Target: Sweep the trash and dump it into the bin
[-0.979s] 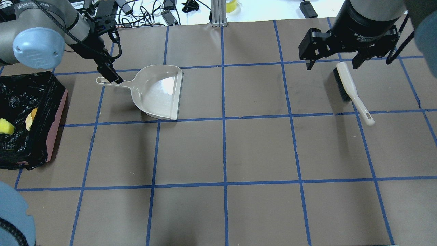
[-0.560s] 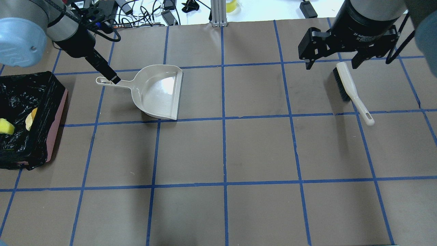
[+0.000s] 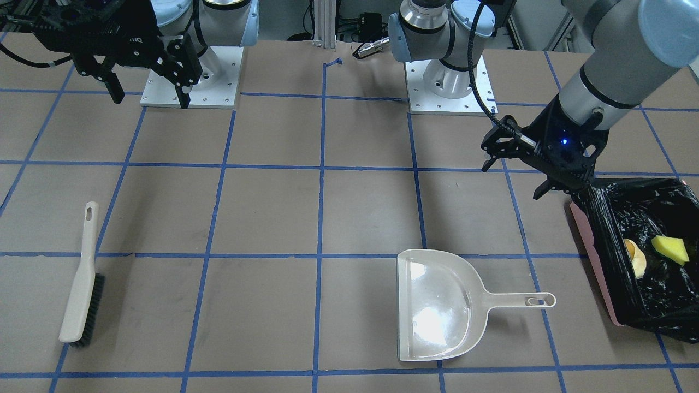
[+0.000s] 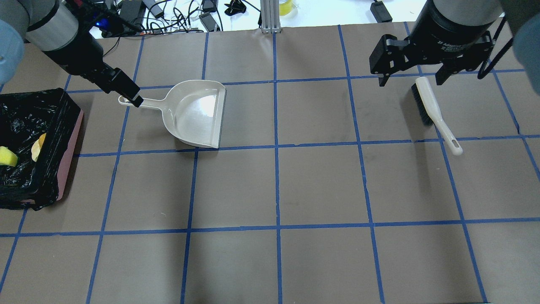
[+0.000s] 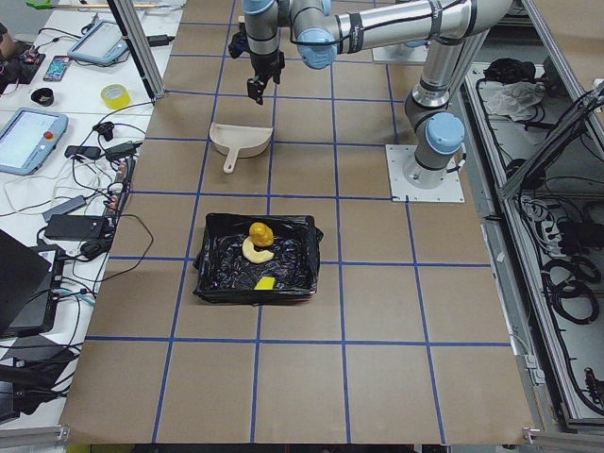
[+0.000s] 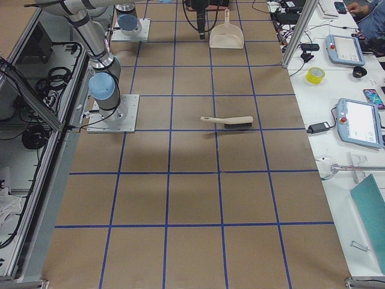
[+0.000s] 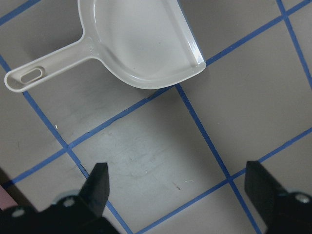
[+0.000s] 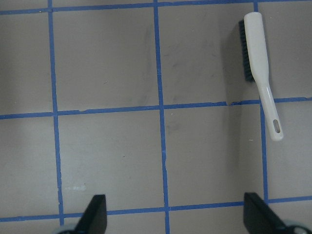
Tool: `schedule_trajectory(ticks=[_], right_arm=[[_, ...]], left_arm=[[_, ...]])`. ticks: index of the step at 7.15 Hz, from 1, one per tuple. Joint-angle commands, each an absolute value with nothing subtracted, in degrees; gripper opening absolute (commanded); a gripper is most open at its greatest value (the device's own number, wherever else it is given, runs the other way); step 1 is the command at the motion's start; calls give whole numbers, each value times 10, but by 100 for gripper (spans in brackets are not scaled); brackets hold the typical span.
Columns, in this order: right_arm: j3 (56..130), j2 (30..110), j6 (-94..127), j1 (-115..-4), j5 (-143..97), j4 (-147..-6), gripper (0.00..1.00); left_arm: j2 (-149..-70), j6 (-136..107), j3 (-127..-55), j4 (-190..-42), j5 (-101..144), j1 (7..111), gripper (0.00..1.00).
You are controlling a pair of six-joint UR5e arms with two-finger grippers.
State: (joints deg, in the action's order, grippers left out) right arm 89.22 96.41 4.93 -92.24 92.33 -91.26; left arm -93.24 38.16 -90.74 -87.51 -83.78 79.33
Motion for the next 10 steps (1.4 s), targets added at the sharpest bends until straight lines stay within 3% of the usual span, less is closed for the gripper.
schedule_trajectory(ticks=[1,5,7,10], right_arm=[[892,963,47,-922,925,-912,100],[893,962,48,-923,920,-913,100],[893,961,49,-922,921,-913,100],[893,961,50,-923,921,-913,100]], left_arm=[[-879,331,-943,-891,-874,794,100],[-827,166,-984,-894,-899,823,100],[-845,107,-958,-889,-979,876,100],[-845,57,-920,-898,-878,875,100]])
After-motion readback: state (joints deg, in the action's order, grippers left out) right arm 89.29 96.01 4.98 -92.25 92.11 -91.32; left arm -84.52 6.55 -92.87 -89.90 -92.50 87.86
